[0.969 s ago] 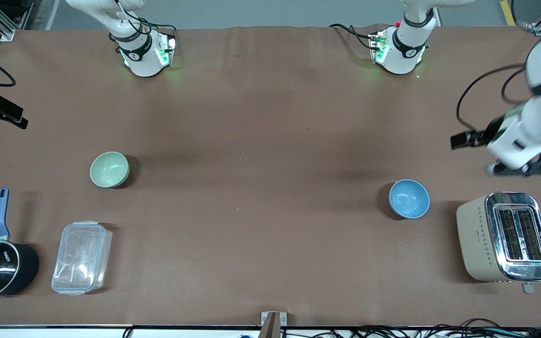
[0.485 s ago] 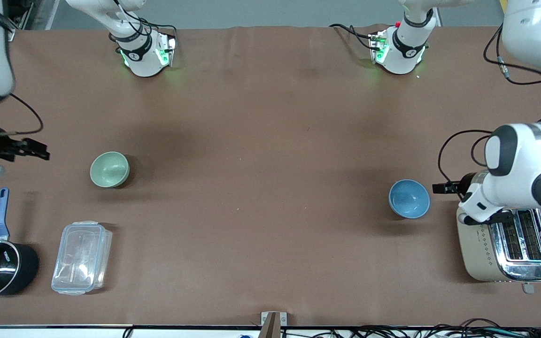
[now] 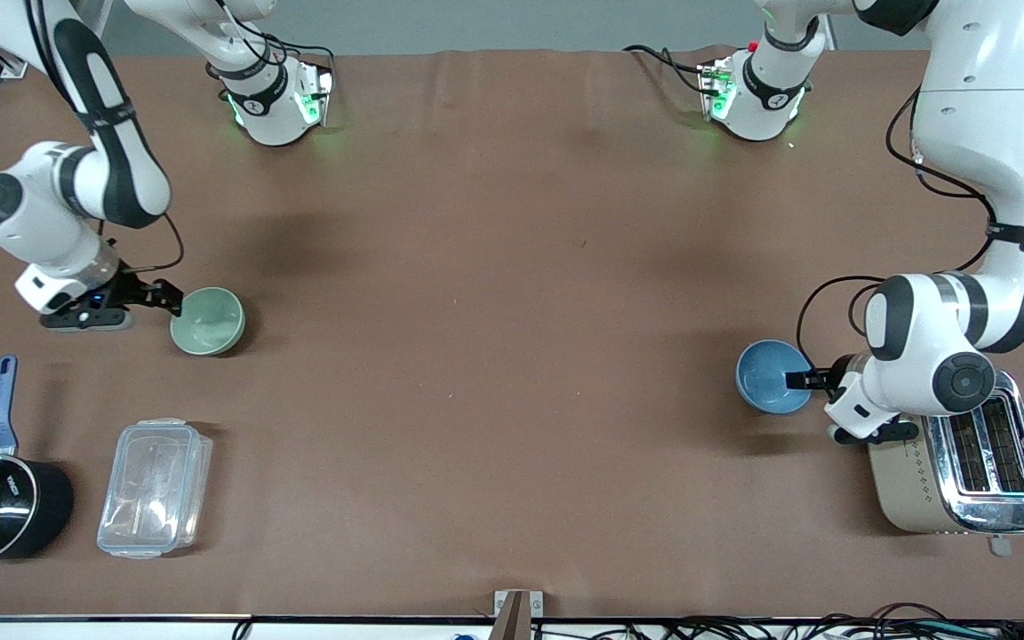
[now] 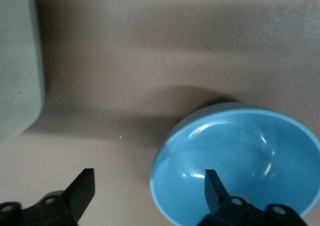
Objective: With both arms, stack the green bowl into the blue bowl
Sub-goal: 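Grasp the green bowl with the right gripper while the left gripper grasps the blue bowl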
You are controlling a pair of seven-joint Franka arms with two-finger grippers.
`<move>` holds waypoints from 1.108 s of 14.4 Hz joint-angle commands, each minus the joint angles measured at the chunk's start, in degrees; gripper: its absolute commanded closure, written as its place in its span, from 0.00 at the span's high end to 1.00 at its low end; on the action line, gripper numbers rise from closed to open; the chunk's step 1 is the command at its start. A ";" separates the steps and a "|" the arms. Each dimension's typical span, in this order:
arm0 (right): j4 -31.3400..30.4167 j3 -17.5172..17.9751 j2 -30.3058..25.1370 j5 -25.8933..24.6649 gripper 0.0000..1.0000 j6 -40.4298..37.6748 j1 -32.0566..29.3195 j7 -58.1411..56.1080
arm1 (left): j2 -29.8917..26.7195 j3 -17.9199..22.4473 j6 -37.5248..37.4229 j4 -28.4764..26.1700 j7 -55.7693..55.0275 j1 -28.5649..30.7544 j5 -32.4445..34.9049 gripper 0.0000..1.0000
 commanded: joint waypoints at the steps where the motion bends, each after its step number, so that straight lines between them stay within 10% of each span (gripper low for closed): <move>1: -2.29 0.28 2.97 0.42 0.96 6.09 0.41 -0.02 | 0.15 -0.09 0.97 -0.52 -0.41 -0.29 0.70 0.69; 6: -2.11 1.24 3.95 5.60 0.45 5.92 0.50 0.15 | 0.41 -0.44 0.97 -0.18 -0.32 -0.37 -0.35 0.10; 8: -2.02 1.24 3.86 5.87 0.05 5.83 0.41 0.59 | 0.24 -0.88 0.88 0.79 -0.24 -0.28 -3.50 0.00; 16: 12.53 2.90 -2.55 9.47 0.00 -23.90 1.11 2.08 | -0.99 -12.90 -1.40 6.33 -19.45 -2.04 -5.72 0.00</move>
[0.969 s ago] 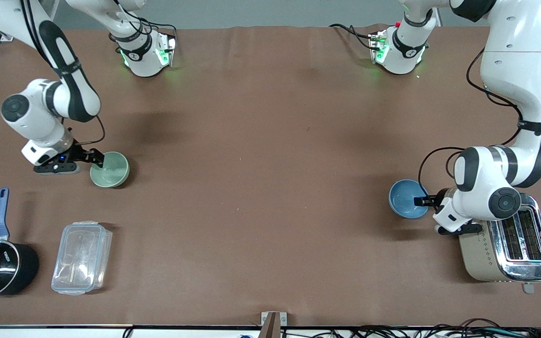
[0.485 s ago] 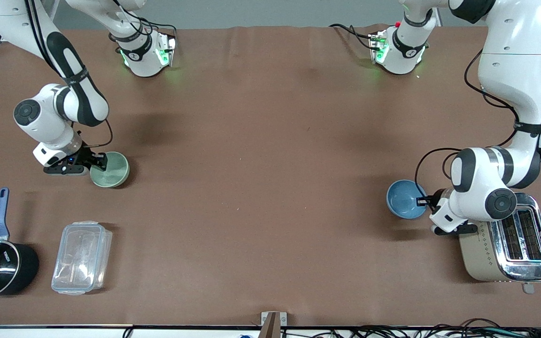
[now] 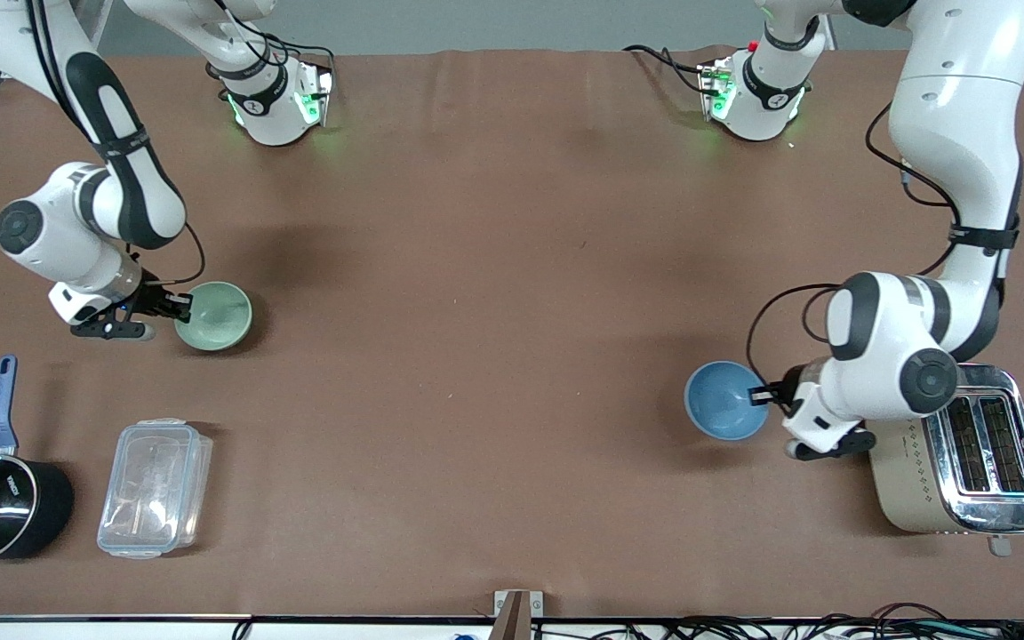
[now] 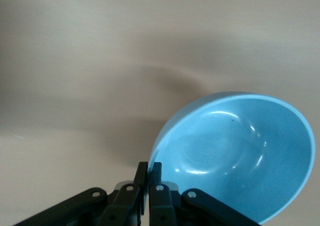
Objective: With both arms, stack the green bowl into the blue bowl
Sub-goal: 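Lift the green bowl with the right gripper while the left gripper carries the blue bowl, then bring the green bowl and blue bowl together between both grippers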
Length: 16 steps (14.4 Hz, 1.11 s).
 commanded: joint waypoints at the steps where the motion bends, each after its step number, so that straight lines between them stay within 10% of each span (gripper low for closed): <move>1: 9.59 2.73 -4.31 0.82 0.00 -16.95 0.51 3.81 | -0.40 -4.56 -0.90 0.32 -8.88 -1.90 -0.46 0.00; 8: 20.70 27.50 -0.38 2.22 0.00 -20.82 1.04 40.53 | 4.78 -4.92 5.67 4.89 -25.15 -18.51 -0.55 0.00; 16: 28.79 33.68 7.64 2.40 0.00 -17.64 2.00 46.02 | 10.67 -4.57 18.70 5.94 -37.21 -29.41 -0.63 0.01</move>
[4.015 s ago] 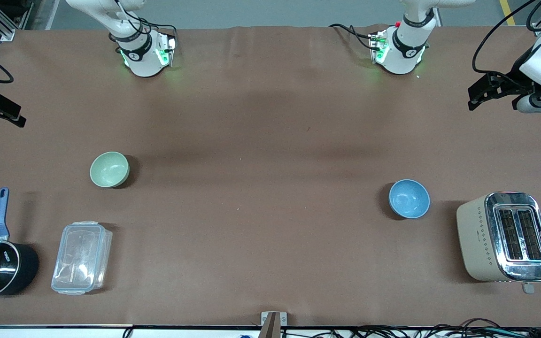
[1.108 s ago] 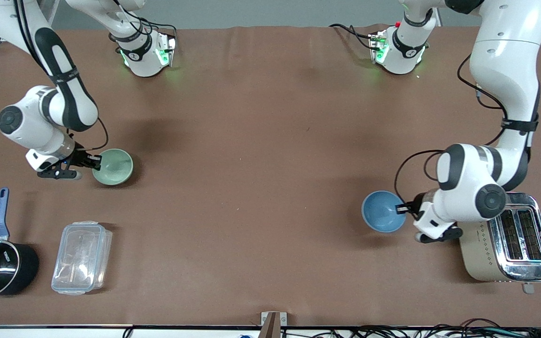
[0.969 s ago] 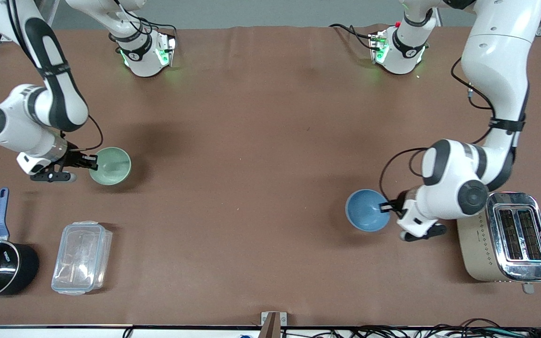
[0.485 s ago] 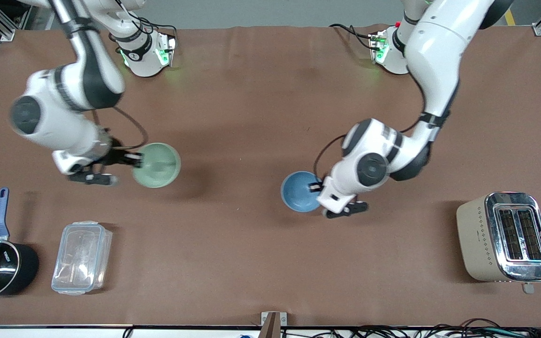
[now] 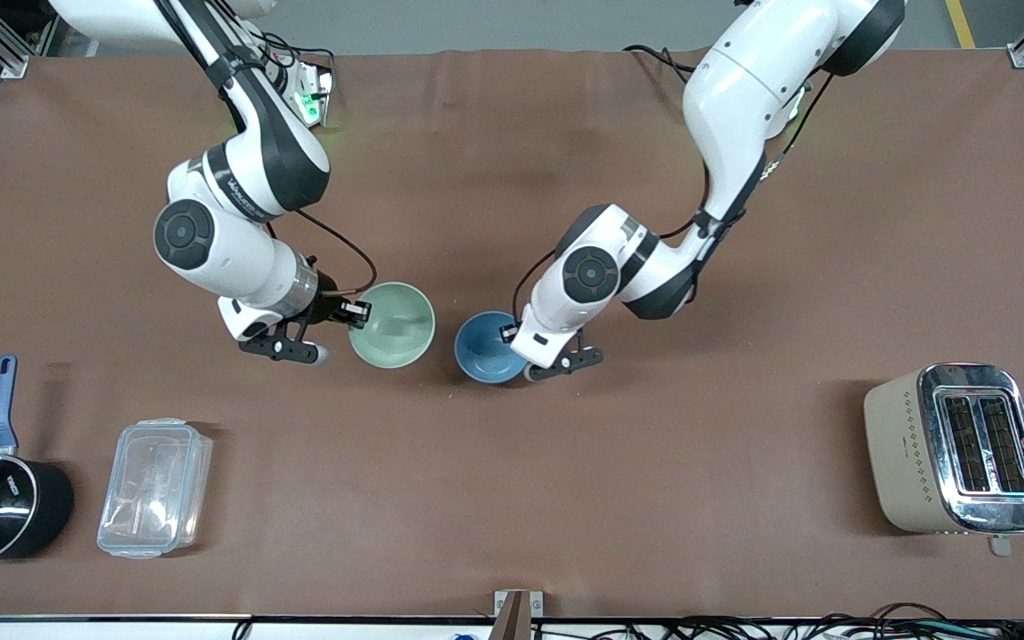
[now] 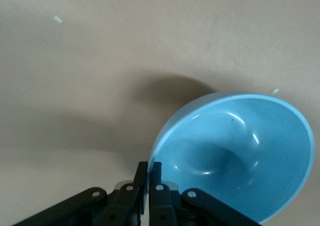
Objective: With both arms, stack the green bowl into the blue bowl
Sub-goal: 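Bring the green bowl and blue bowl together between both grippers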
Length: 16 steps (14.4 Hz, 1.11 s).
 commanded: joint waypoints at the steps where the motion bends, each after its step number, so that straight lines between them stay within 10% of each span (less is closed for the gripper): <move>1: 2.07 1.65 1.46 1.01 0.00 0.04 -0.96 0.33 | 1.96 0.97 0.59 2.60 -2.16 -2.82 -0.71 0.01; 6: 2.07 1.65 1.99 0.66 0.00 0.04 -1.05 -0.38 | 2.75 0.98 1.12 3.30 -5.14 -4.75 -0.80 0.20; 7: 1.99 1.65 2.16 0.49 0.00 0.13 -1.13 -0.46 | 2.93 0.98 1.03 4.26 -5.76 -4.67 -0.80 0.34; 9: 1.90 1.65 2.25 0.31 0.00 0.13 -1.05 -0.55 | 2.32 1.33 1.03 4.71 -5.77 -4.58 -0.36 0.99; 16: 0.93 2.00 4.44 0.13 0.01 2.76 3.60 -0.20 | -10.67 2.56 -13.00 4.54 -0.78 6.91 10.96 1.00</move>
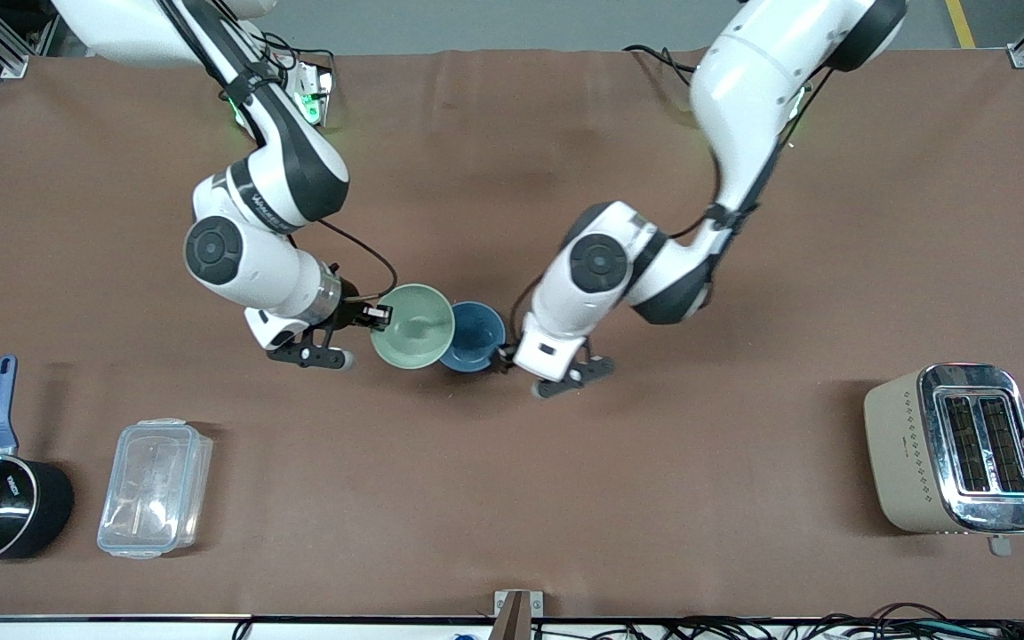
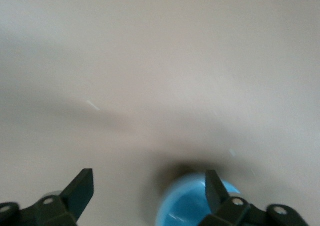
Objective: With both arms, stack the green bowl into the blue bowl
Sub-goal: 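Lower the green bowl into the blue bowl while the left gripper releases, then set the stacked bowls down with the right gripper while the left gripper withdraws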
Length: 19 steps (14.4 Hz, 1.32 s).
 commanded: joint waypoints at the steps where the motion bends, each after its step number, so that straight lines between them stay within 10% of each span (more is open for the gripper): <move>1: -0.36 0.47 2.09 -0.12 0.01 3.19 3.03 1.02 | -7.27 0.04 -8.47 -1.95 5.22 5.62 6.17 1.00; 6: -0.71 0.81 6.65 -11.97 0.00 8.01 8.40 14.90 | -16.76 -0.05 -22.53 -2.04 20.24 13.89 9.63 1.00; 19: -0.27 0.73 10.17 -16.03 0.01 11.11 6.38 16.50 | -34.53 -0.32 -38.73 -2.39 46.46 31.04 1.46 1.00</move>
